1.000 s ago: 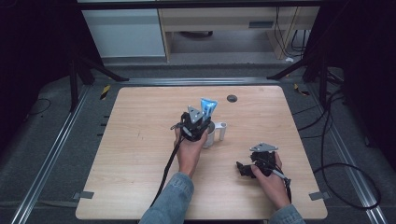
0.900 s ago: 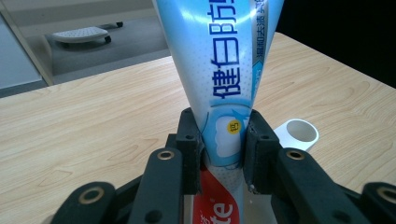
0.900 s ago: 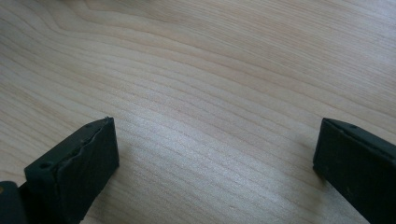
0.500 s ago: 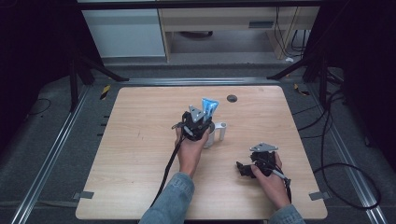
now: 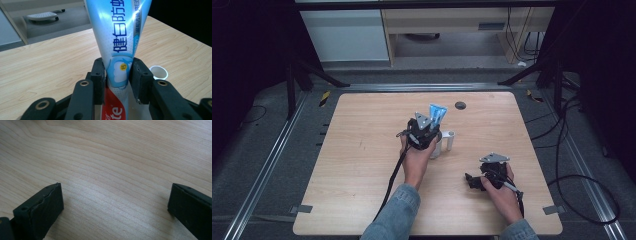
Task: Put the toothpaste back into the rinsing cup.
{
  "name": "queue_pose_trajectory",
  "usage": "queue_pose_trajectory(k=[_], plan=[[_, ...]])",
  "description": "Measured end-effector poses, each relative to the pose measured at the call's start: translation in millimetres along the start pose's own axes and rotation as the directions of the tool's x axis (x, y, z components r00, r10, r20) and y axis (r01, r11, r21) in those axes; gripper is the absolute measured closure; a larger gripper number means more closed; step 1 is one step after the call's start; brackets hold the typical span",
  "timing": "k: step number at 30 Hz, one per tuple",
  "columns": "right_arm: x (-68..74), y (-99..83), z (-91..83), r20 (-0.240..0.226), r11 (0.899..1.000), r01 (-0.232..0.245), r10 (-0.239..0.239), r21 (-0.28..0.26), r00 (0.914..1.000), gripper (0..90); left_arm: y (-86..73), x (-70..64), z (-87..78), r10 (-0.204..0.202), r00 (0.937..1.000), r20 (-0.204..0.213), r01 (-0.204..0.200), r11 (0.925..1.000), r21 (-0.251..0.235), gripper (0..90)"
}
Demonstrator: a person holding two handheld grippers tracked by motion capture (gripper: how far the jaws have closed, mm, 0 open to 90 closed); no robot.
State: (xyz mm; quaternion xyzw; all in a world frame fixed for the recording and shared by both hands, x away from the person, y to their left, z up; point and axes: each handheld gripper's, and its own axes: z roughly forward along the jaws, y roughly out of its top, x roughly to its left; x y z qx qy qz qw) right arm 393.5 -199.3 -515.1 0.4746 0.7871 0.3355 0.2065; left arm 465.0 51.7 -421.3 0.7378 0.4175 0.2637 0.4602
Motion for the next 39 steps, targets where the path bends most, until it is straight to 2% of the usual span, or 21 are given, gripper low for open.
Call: queue_pose_trajectory(k=[8,18,31,39], plan=[[0.1,0.0,0.0,-0.001,1.000,0.000,0.000,0.000,1.0000,0.4,0.5,-0.2,-0.2,0.012,0.9999,0.002,-0.012,0.9999,0.008,61.6],[0.1,0.0,-0.1,0.000,1.000,-0.001,0.001,0.001,1.0000,0.4,2.4,-0.8,0.5,0.017,0.9998,-0.004,-0.017,0.9998,0.010,48.9],[0.1,0.0,0.0,-0.001,1.000,-0.001,0.001,0.001,1.0000,0.4,4.7,-0.6,-1.1,0.004,1.0000,0.001,-0.004,1.0000,0.006,23.8],[0.1,0.0,0.1,-0.001,1.000,-0.001,0.001,0.000,1.0000,0.4,9.1,-1.8,-4.7,0.007,0.9995,0.032,-0.009,0.9981,0.061,12.9]])
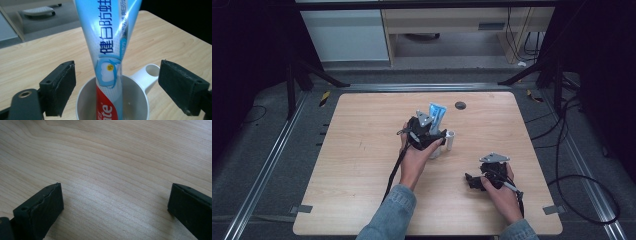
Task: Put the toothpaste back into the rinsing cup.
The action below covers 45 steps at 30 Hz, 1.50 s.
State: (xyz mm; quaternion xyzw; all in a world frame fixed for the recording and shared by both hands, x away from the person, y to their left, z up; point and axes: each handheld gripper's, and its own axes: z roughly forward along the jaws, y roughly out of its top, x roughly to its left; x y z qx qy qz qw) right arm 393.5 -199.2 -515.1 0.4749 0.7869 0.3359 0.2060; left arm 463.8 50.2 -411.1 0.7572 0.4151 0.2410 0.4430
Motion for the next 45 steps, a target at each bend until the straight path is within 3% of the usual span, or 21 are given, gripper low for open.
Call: queue_pose_trajectory(k=[8,14,26,38,45], plan=[[0.0,0.0,0.0,0.000,1.000,0.000,0.000,0.000,1.0000,0.4,4.6,-1.1,-14.4,0.032,0.9977,0.059,-0.034,0.9985,0.043,8.3],[0.1,0.0,-0.1,0.001,1.000,0.000,0.000,0.001,1.0000,0.4,6.1,5.4,-20.9,0.030,0.9977,0.060,-0.035,0.9966,0.074,7.1],[1.2,0.0,-0.5,-0.002,1.000,-0.002,0.002,0.002,1.0000,0.4,0.2,19.0,-44.0,0.077,0.9940,0.077,-0.087,0.9870,0.135,5.7],[2.1,0.2,0.2,0.002,1.000,-0.002,0.002,0.000,1.0000,0.4,-37.5,50.1,-72.4,0.058,0.9973,0.045,-0.064,0.9840,0.166,5.8],[2.2,0.2,0.1,0.001,1.000,-0.003,0.003,0.000,1.0000,0.4,-65.8,82.2,-83.0,0.029,0.9993,-0.024,-0.023,0.9788,0.203,5.6]])
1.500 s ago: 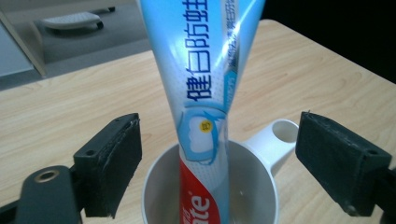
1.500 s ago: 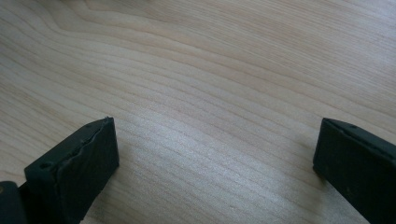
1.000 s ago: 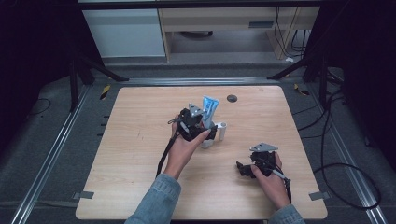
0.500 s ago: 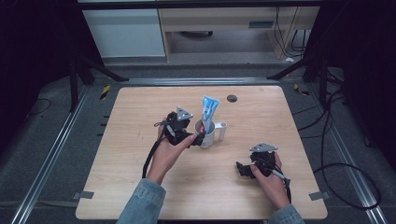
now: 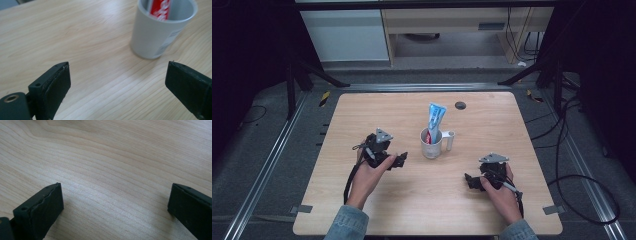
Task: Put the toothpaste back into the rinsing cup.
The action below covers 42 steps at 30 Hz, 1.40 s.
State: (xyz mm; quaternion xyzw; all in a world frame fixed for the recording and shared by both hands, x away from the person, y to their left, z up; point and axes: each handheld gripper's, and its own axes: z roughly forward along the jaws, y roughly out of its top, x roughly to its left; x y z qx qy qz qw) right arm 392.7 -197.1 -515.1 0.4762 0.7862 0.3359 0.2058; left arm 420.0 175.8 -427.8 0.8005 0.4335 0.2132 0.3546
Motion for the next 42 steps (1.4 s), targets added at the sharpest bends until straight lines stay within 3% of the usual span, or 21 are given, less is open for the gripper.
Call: queue_pose_trajectory(k=[2,3,8,19,26,30,38,42], plan=[[0.0,0.0,0.0,0.000,1.000,0.000,0.000,0.000,1.0000,0.4,-7.0,7.8,-0.3,0.035,0.9974,-0.062,-0.034,0.9992,0.020,5.5],[0.0,0.0,0.0,0.000,1.000,0.000,0.000,0.000,1.0000,0.4,-9.0,10.4,0.0,0.039,0.9970,-0.067,-0.038,0.9990,0.024,5.5],[0.0,0.0,0.0,0.000,1.000,0.000,0.000,0.000,1.0000,0.4,-23.4,29.0,3.3,-0.010,0.9961,-0.087,0.014,0.9990,0.042,5.6],[0.0,0.0,0.1,0.001,1.000,0.000,0.000,0.000,1.0000,0.4,-51.3,54.3,5.4,-0.057,0.9911,-0.121,0.071,0.9904,0.118,5.9],[0.0,0.0,0.0,0.000,1.000,0.000,0.000,0.000,1.0000,0.4,-70.4,73.5,8.8,-0.106,0.9807,-0.165,0.128,0.9826,0.134,6.5],[0.0,0.0,0.1,0.001,1.000,0.000,0.000,0.000,1.0000,0.4,-77.9,76.6,11.7,-0.102,0.9788,-0.177,0.132,0.9779,0.162,6.7],[0.0,0.0,0.0,0.000,1.000,0.000,0.000,0.000,1.0000,0.4,-86.4,86.3,15.8,-0.155,0.9726,-0.173,0.181,0.9731,0.142,4.5],[0.0,0.0,0.0,0.000,1.000,0.000,0.000,0.000,1.0000,0.4,-88.8,92.4,17.6,-0.160,0.9729,-0.167,0.180,0.9767,0.116,2.8]])
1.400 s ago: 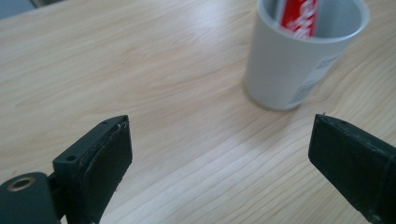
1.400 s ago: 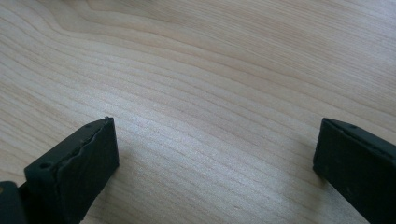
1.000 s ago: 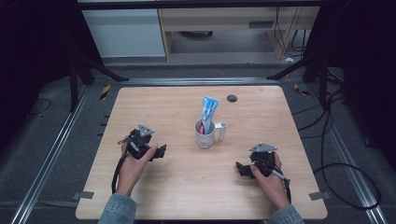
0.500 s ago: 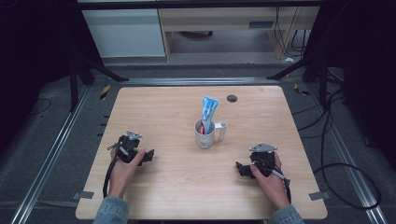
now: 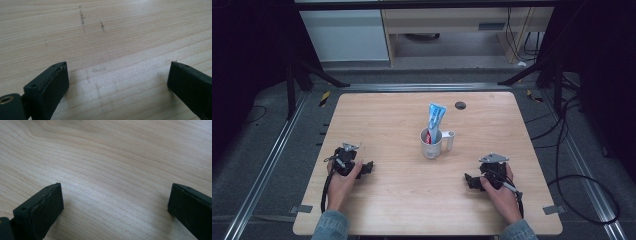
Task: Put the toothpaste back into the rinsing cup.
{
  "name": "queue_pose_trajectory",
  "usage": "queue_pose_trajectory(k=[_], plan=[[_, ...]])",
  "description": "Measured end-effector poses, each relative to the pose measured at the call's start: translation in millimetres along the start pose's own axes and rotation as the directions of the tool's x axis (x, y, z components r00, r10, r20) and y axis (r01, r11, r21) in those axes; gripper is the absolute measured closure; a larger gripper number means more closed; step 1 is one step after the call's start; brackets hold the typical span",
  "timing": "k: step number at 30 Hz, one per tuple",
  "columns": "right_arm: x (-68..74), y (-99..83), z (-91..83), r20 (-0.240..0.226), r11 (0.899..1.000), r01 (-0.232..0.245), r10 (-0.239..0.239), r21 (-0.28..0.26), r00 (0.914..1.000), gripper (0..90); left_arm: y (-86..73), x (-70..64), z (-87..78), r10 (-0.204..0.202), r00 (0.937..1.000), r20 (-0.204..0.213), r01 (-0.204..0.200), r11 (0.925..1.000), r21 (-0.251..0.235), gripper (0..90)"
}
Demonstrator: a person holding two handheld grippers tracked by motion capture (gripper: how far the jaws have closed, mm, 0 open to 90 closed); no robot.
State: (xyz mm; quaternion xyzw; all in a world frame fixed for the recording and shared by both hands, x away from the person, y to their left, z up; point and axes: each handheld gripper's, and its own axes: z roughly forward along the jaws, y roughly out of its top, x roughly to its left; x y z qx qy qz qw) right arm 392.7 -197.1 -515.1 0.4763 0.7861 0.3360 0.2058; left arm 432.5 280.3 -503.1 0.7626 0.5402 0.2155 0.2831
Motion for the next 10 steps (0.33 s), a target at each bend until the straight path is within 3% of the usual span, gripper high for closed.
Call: queue_pose_trajectory(k=[4,10], plan=[[0.0,0.0,0.0,0.000,1.000,0.000,0.000,0.000,1.0000,0.4,-5.0,5.6,4.1,0.001,1.0000,0.002,-0.001,0.9979,-0.064,0.0],[0.3,0.0,-0.1,0.000,1.000,0.000,0.000,-0.001,1.0000,0.4,-5.1,7.2,4.1,-0.001,1.0000,0.004,0.002,0.9979,-0.064,0.0]])
